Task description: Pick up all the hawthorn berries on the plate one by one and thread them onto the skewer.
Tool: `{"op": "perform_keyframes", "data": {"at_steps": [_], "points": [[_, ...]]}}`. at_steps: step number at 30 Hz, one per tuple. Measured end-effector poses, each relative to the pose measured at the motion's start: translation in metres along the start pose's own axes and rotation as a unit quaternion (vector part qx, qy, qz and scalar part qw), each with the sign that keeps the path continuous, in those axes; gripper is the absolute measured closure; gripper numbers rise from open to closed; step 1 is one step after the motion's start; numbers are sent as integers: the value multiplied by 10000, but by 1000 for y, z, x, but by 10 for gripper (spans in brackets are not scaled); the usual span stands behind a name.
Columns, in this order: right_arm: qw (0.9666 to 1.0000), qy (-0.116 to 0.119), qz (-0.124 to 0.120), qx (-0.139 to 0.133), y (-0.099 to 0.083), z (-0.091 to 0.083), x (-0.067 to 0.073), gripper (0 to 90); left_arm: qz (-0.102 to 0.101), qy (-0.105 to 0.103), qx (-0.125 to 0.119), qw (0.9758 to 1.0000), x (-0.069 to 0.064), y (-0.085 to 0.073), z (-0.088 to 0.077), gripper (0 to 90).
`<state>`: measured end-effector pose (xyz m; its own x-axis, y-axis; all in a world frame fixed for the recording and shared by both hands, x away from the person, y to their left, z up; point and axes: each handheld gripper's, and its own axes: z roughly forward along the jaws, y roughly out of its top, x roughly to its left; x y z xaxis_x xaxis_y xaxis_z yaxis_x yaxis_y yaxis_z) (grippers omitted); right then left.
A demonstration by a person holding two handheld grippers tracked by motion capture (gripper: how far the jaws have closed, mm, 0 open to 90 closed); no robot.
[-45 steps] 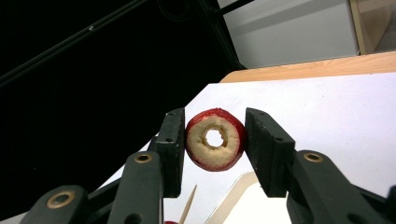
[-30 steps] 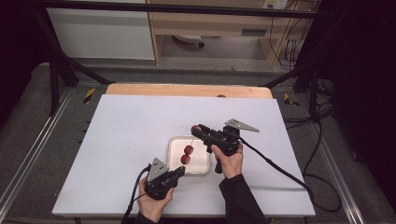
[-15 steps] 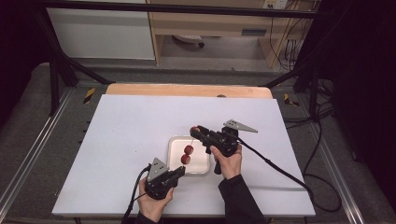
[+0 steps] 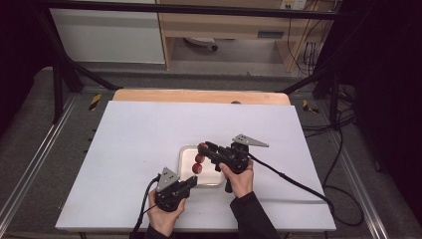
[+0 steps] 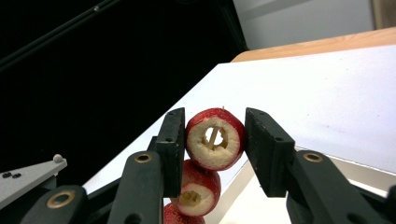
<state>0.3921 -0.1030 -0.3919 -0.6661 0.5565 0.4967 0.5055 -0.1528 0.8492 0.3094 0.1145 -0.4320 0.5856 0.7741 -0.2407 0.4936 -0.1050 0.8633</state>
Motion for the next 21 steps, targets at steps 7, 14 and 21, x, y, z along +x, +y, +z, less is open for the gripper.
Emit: {"op": "perform_keyframes", "data": {"at_steps": [7, 14, 21], "points": [[9999, 5, -47, 124, 0, -1, 0, 597, 96, -19, -13, 10000, 0, -3, 3, 886], [9981, -302, -499, 188, 8, -10, -2, 387, 159, 36, -11, 9999, 5, -4, 0, 886], [9920, -609, -958, 559, 11, -24, -9, 202, 152, 106, -26, 9998, 11, -2, -6, 887]]}}
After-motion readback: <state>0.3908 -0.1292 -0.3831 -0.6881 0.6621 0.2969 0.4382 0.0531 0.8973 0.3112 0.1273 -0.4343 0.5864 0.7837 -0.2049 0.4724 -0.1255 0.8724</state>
